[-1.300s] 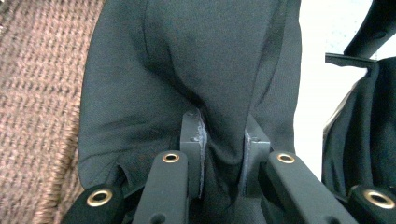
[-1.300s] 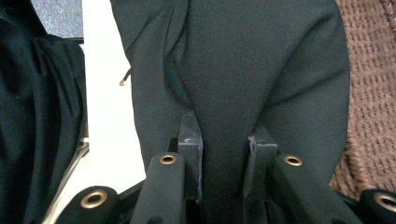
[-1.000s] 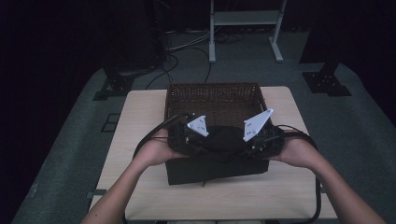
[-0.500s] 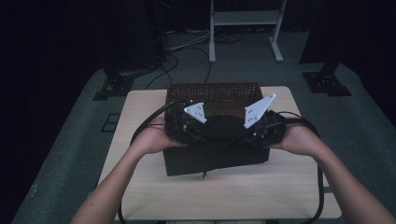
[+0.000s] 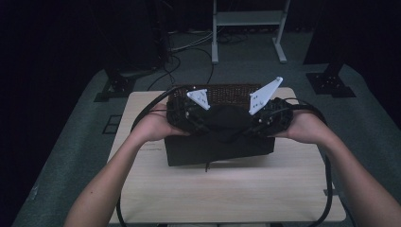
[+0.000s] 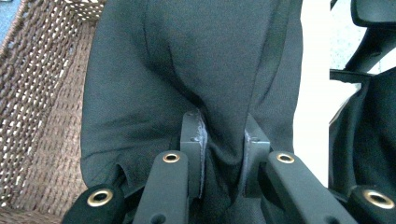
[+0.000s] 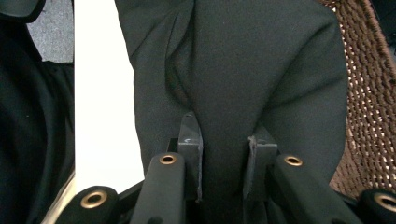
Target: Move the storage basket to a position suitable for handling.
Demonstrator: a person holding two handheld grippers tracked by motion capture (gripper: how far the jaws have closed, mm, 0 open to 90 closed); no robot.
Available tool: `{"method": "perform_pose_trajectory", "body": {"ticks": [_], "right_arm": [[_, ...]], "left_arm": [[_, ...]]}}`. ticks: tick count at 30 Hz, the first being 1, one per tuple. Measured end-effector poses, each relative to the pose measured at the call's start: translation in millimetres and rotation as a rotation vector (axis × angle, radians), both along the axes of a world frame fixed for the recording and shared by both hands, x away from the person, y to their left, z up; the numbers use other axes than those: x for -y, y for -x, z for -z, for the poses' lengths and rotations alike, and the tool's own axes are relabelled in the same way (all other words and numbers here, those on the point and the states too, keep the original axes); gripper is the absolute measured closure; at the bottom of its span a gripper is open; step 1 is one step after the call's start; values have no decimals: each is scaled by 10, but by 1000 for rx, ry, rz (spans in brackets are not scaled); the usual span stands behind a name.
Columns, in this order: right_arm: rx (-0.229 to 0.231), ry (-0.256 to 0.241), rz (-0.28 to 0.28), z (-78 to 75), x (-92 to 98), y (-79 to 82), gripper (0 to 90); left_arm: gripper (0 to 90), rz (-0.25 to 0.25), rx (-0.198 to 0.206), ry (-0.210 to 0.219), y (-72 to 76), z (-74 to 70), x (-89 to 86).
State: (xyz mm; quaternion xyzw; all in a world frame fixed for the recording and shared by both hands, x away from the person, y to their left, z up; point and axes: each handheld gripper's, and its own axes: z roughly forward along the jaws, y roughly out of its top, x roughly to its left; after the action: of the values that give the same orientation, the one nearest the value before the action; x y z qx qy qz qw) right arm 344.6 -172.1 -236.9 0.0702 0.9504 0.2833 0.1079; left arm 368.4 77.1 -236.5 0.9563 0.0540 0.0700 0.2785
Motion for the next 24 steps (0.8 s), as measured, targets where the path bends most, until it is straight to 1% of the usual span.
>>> {"method": "perform_pose_trajectory", "body": {"ticks": [3, 6, 7, 8, 11, 15, 18, 19, 20, 24], "right_arm": [[-2, -2, 1, -25, 4, -31, 722], [1, 0, 5, -73, 3, -87, 722], [1, 0, 5, -73, 3, -87, 722], [-2, -1, 6, -100, 9, -116, 722], [3, -3, 4, -134, 17, -151, 722], [-1, -7, 14, -186, 29, -196, 722], [4, -13, 13, -227, 36, -234, 722], [3, -12, 16, -239, 38, -237, 722], [5, -15, 14, -255, 42, -250, 722], [4, -16, 18, -293, 46, -279, 722]], "left_arm": [[757, 0, -9, -2, -35, -24, 2], [757, 0, -5, -10, -98, -77, 17], [757, 0, -5, -10, -98, -77, 17], [757, 4, -4, -14, -132, -115, 26], [757, -2, -3, -10, -158, -143, 36], [757, 2, -3, -22, -217, -209, 50], [757, 3, 5, -33, -251, -270, 62], [757, 3, 5, -33, -251, -270, 62], [757, -1, 0, -24, -271, -298, 64], [757, 2, 8, -29, -307, -337, 68]]}}
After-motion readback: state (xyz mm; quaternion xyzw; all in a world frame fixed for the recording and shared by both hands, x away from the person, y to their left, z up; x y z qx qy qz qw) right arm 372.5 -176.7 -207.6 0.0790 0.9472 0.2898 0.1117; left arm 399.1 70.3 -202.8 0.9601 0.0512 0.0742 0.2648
